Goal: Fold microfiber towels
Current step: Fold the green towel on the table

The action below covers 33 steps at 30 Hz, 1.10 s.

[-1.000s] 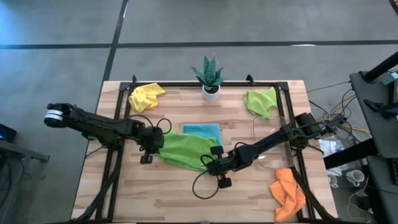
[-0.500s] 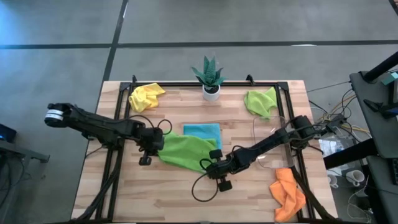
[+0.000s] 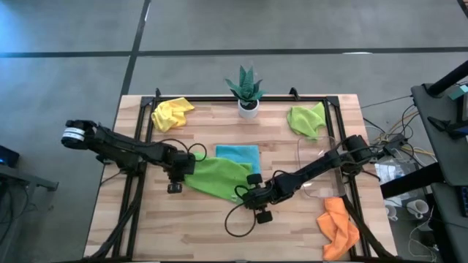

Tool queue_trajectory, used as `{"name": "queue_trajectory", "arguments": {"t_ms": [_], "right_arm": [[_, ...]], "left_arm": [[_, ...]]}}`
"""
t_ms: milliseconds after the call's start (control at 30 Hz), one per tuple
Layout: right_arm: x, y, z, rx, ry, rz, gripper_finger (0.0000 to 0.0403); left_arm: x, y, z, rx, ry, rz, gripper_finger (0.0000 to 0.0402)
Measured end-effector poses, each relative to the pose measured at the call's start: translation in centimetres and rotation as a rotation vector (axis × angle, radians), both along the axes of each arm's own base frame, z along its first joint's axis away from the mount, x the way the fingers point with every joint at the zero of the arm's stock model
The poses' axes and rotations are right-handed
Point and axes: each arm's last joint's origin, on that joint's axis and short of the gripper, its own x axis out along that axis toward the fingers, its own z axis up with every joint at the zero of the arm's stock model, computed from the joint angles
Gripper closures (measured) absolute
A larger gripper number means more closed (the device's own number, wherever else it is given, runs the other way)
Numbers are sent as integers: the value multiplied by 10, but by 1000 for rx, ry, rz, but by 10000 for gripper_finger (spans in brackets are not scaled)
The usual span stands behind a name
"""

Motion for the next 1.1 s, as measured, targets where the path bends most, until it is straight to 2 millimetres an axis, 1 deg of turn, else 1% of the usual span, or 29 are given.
{"name": "queue_trajectory", "arguments": {"t_ms": [167, 267, 333, 367, 400, 467, 567, 667, 767, 833, 900, 1000, 1100], "right_arm": [[1, -7, 21, -106, -69, -55, 295], [8, -13, 25, -103, -139, -90, 285], [18, -17, 20, -74, -202, -110, 282], [22, -18, 17, -62, -228, -112, 282], [25, -19, 8, -67, -225, -111, 282], [31, -18, -7, -73, -229, -100, 282], [35, -16, -27, -94, -167, -92, 282], [32, -13, -34, -103, -89, -120, 283], [25, -11, -33, -115, -45, -133, 287], [22, -9, -26, -108, -45, -124, 286], [17, -8, -17, -61, -17, -91, 285], [10, -5, -5, 55, 32, -25, 285], [6, -3, 1, 81, 46, -5, 289]], "left_arm": [[-2, -1, 14, -46, 64, 39, 293], [-6, -4, 24, -173, 122, 53, 258], [-6, -6, 32, -240, 113, 48, 241], [-5, -6, 35, -247, 88, 44, 235], [-4, -6, 37, -236, 55, 44, 230], [1, -5, 39, -191, -28, 48, 227], [1, -4, 39, -158, -63, 57, 226], [2, -3, 40, -133, -73, 63, 226], [4, -1, 40, -56, -108, 80, 226], [9, 1, 40, 9, -158, 86, 226], [15, 2, 39, 50, -220, 94, 226], [26, 1, 32, 51, -318, 98, 226], [35, 0, 19, 27, -368, 92, 226]]}}
